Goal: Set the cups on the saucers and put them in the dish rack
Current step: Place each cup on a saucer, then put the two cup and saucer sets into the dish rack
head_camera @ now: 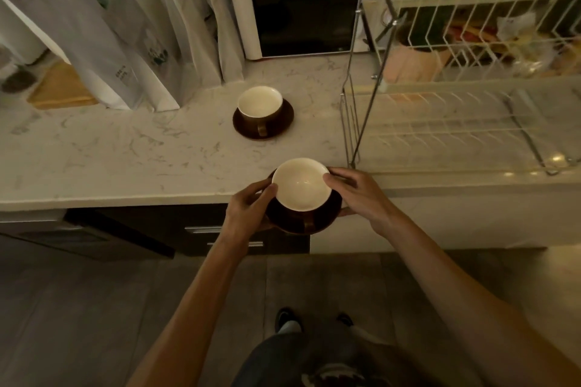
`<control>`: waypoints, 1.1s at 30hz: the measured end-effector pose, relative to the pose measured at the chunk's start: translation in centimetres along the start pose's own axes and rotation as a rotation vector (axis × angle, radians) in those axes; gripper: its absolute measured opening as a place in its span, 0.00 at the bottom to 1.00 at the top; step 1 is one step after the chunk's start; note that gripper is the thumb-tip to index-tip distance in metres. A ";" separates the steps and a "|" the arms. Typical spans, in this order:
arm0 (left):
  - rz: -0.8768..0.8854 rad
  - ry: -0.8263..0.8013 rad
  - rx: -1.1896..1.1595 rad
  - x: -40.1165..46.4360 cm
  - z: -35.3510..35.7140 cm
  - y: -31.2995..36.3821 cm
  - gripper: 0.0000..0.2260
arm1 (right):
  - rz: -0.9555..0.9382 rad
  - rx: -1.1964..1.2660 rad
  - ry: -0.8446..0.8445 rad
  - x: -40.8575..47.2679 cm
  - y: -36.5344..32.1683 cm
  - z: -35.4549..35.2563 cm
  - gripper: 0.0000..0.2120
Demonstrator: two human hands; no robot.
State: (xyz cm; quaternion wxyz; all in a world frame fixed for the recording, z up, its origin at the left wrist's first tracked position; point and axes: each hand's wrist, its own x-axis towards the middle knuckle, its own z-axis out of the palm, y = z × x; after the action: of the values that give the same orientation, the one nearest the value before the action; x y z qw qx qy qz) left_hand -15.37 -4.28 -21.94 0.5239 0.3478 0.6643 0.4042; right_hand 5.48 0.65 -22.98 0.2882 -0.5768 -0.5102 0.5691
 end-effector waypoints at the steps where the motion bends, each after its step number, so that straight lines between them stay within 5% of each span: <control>1: 0.005 -0.012 -0.006 -0.6 0.4 -0.1 0.09 | -0.011 0.007 -0.003 -0.6 0.2 -0.5 0.17; 12: 0.068 -0.110 0.018 -4.6 7.9 -0.3 0.09 | -0.028 0.051 0.050 -6.3 2.8 -8.4 0.16; 33: 0.135 -0.324 0.004 -0.7 25.1 8.1 0.15 | 0.014 0.115 0.467 -6.7 0.2 -24.3 0.15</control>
State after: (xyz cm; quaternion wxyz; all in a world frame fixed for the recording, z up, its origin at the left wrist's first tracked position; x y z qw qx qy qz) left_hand 9.61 2.90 -17.50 0.5951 0.4532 0.5472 0.3756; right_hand 29.72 0.49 -16.21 0.4269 -0.6789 -0.3924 0.4504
